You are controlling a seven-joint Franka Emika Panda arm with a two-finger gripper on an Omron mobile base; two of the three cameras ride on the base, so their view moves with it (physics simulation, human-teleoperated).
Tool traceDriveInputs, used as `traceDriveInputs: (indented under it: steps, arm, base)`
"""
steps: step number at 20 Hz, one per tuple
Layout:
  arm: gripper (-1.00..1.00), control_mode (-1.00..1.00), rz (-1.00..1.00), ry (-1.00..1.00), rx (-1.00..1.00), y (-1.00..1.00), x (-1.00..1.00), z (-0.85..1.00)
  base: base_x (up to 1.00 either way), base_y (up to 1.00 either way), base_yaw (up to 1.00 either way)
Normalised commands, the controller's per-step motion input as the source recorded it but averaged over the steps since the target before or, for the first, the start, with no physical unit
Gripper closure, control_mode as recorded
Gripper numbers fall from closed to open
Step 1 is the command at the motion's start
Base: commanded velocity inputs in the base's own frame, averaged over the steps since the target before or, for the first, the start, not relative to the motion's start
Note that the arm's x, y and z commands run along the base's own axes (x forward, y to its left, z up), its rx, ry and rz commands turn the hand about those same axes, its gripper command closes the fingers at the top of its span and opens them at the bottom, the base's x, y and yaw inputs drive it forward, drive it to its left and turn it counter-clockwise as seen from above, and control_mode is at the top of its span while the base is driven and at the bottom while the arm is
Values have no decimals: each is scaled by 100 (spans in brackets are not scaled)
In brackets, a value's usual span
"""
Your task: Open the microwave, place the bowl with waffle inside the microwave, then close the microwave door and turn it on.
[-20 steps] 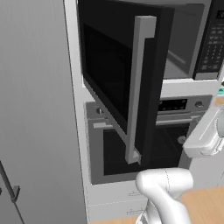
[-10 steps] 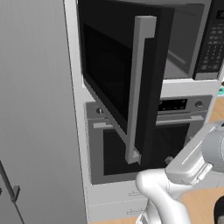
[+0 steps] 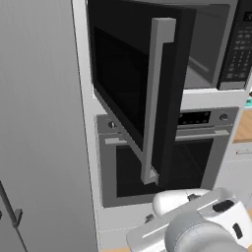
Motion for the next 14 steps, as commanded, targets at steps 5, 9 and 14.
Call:
traceDriveInputs:
  steps: [5,9,14]
  arm:
    - [-100,-100,-45,-15,-14,100,78,0]
    - [-100,-100,-45,-5,-13,100,100,-11]
    - [-100,-100,-28,-3,-6,49,100,-31]
  base:
    - [0,0,0]
    - [0,0,0]
    - [0,0,0]
